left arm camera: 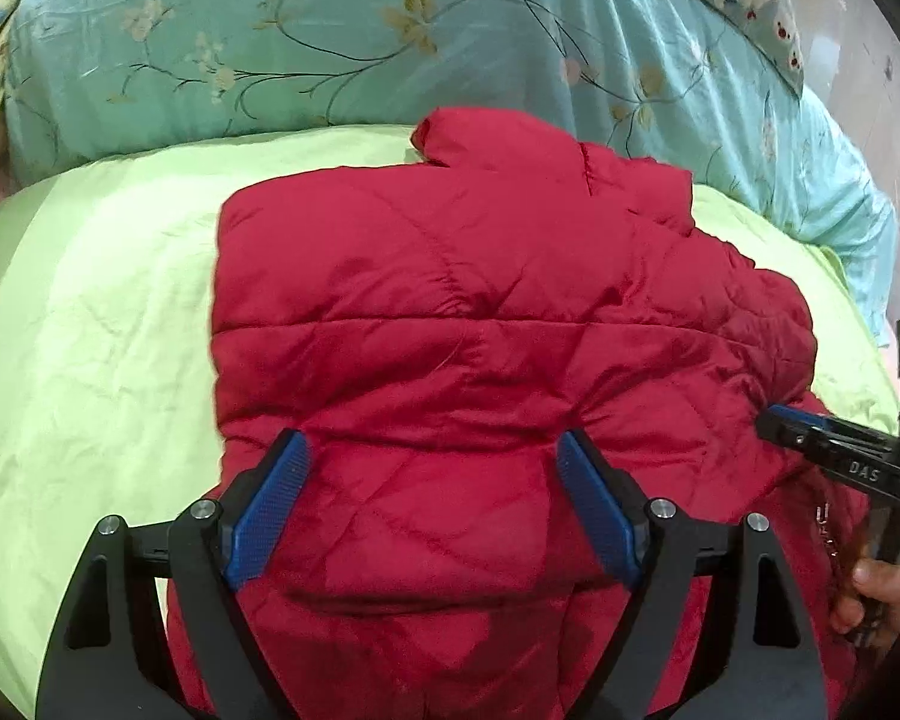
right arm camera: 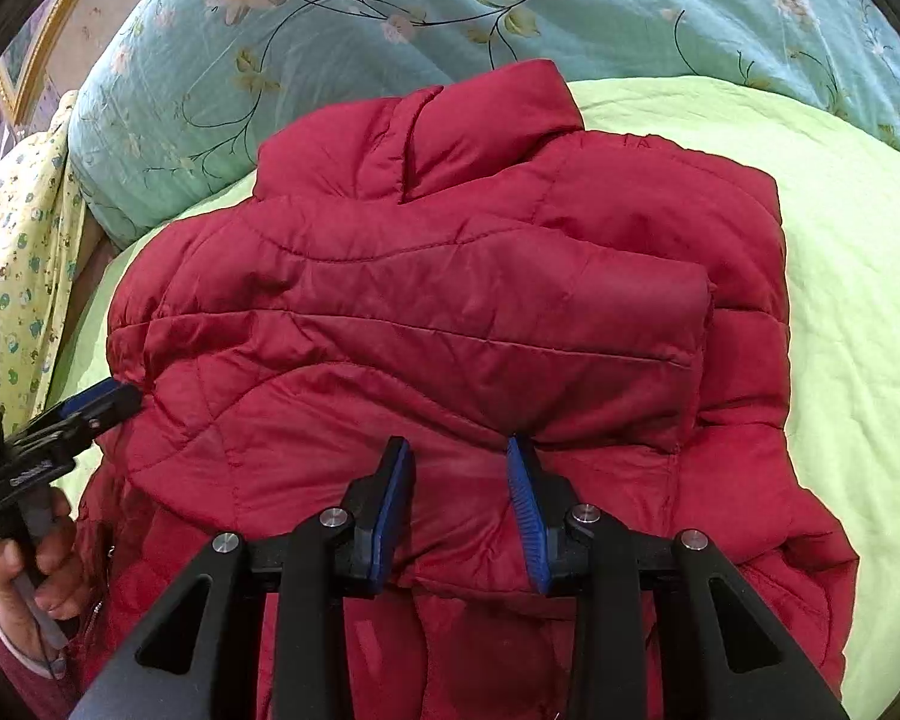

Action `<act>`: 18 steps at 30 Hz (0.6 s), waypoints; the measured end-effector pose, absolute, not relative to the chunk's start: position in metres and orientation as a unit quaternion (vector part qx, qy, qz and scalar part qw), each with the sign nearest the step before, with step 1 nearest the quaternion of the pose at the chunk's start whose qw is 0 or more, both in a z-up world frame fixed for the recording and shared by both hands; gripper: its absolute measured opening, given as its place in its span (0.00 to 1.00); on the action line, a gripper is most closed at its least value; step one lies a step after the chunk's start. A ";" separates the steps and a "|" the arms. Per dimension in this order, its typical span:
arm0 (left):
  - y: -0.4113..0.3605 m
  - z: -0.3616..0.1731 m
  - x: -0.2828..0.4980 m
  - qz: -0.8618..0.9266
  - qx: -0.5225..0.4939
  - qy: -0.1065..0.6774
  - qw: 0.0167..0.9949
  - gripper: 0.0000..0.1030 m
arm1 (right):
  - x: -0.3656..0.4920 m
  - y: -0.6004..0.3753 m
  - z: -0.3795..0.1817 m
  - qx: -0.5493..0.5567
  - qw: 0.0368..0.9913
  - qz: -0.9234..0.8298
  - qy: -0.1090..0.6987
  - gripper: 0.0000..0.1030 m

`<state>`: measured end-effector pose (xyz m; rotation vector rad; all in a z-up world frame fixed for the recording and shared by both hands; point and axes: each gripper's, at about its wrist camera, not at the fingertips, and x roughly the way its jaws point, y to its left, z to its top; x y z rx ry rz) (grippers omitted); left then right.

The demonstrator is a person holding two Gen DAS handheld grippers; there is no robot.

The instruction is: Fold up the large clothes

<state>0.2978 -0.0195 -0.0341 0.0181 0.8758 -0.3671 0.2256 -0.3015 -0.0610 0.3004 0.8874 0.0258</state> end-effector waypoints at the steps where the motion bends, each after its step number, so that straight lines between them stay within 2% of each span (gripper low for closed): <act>1: -0.018 -0.036 0.299 -0.177 0.007 0.426 0.887 0.83 | 0.226 -0.302 -0.061 0.148 0.892 0.014 0.427 0.33; 8: -0.019 -0.056 0.308 -0.174 0.010 0.443 0.879 0.84 | 0.204 -0.303 -0.031 0.145 0.912 0.005 0.383 0.36; 13: -0.020 -0.055 0.306 -0.175 0.015 0.444 0.879 0.84 | 0.218 -0.322 -0.061 0.142 0.889 -0.039 0.433 0.36; 18: -0.011 -0.047 0.297 -0.165 0.000 0.444 0.880 0.84 | 0.222 -0.326 -0.068 0.148 0.888 -0.035 0.435 0.36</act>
